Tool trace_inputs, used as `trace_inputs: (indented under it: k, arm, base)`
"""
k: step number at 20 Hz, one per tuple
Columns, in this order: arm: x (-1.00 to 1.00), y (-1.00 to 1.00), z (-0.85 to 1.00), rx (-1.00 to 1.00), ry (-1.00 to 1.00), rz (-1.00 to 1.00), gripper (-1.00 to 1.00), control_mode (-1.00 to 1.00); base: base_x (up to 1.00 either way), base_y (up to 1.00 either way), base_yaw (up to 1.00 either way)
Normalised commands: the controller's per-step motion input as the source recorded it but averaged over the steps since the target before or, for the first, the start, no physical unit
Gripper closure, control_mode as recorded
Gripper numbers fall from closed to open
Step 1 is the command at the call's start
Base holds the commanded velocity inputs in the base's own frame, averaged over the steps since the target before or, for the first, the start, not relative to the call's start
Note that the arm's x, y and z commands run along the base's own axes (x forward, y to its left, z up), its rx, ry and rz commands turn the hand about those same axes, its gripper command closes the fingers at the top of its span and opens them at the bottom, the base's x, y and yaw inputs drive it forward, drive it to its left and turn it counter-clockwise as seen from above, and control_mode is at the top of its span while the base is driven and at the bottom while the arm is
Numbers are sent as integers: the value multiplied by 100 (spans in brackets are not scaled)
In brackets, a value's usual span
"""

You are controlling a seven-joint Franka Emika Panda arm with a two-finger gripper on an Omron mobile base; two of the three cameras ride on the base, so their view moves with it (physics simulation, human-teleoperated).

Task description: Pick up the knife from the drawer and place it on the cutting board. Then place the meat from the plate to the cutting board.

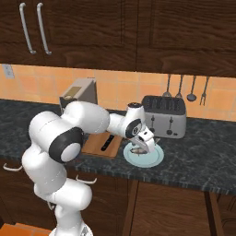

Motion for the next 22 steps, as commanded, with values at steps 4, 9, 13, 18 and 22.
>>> trace_inputs:
  k: [4, 9, 13, 18, 22]
  arm:
    - [32, -30, -31, 8, 5, 0, -100, -100]
    - [53, -10, -21, 7, 0, -2, -100, -100]
    - [29, 0, -59, 0, 7, -1, -100, -100]
    - [0, 0, -60, 0, 14, -1, 100, -100]
    - [6, 0, -6, 0, 1, -1, 100, -100]
  base:
    - [0, 0, 0]
    - [0, 0, 0]
    - [0, 0, 0]
    - [0, 0, 0]
    - [0, 0, 0]
